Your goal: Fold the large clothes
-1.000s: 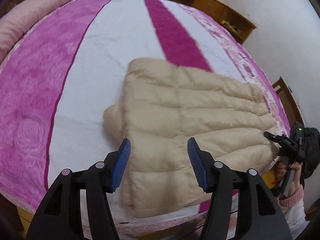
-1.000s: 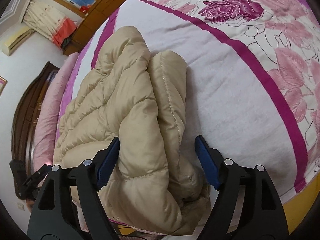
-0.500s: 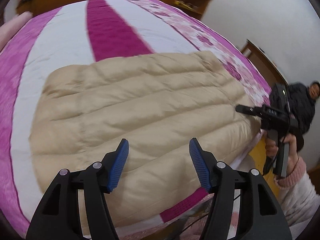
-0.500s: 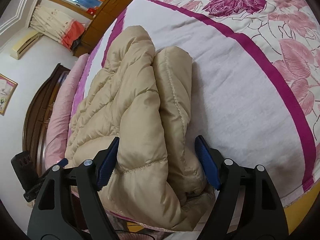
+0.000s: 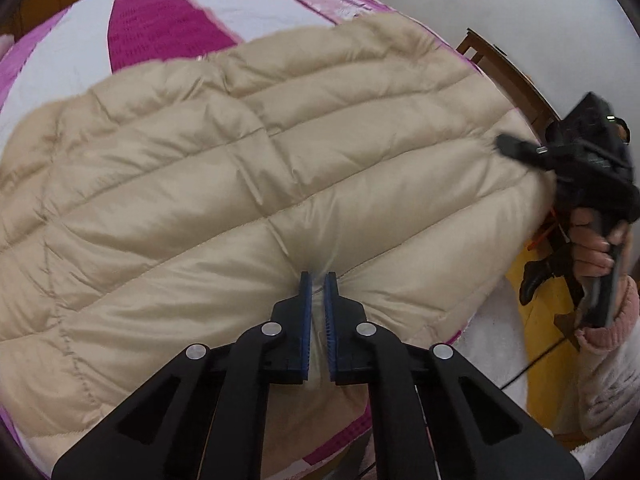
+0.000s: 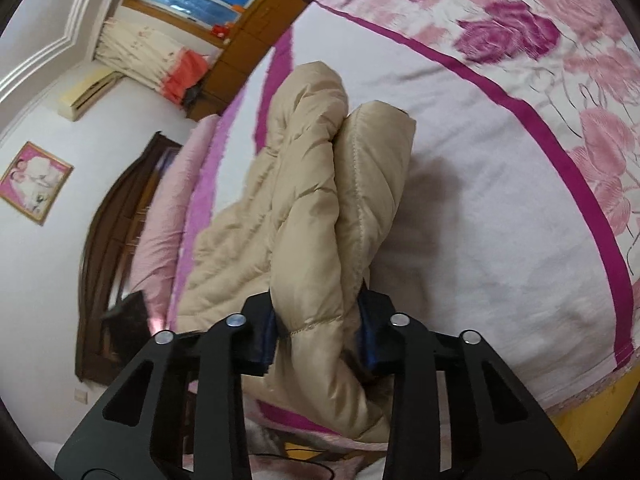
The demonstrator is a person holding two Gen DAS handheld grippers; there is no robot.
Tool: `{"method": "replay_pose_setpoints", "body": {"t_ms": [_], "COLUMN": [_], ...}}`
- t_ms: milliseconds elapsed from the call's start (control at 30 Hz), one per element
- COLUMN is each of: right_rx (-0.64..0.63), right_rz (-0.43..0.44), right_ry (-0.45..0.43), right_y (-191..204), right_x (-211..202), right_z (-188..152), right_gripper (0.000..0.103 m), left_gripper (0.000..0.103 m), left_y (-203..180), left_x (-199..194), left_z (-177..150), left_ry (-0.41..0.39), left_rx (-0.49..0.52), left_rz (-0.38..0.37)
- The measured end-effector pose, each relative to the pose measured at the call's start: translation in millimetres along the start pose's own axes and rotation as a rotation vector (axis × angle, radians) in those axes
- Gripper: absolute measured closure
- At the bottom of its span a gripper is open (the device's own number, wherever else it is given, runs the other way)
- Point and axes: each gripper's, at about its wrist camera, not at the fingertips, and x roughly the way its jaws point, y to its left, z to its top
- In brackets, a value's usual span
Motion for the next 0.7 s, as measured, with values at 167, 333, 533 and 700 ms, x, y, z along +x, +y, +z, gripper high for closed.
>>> {"method": "replay_pose_setpoints", "body": {"t_ms": [167, 333, 533, 700], "right_rx": [-0.089, -0.206, -0.318, -0.395], "right_rz": [0.029, 0.035, 0.024, -0.027], "right_ry": [0.009, 0.042, 0.086, 0.076], "right_y": [50, 103, 159, 184], "right_x": [-5, 4, 32, 45], "right_z": [0, -5, -13, -18], "right_gripper": [0.076, 0.077, 0.077, 0.077], "left_gripper": [0.097, 0.097, 0.097, 0.097], "left_y": [7, 14, 20, 17], "left_x": [8, 11, 10, -12], "left_z": [-3, -7, -10, -17], "left_ry": [0.011, 0.008, -0.009, -0.038], "left_rx": [-0.013, -0.024, -0.040, -0.029], "left_rz": [-0.005, -0.007, -0.003, 0.045]}}
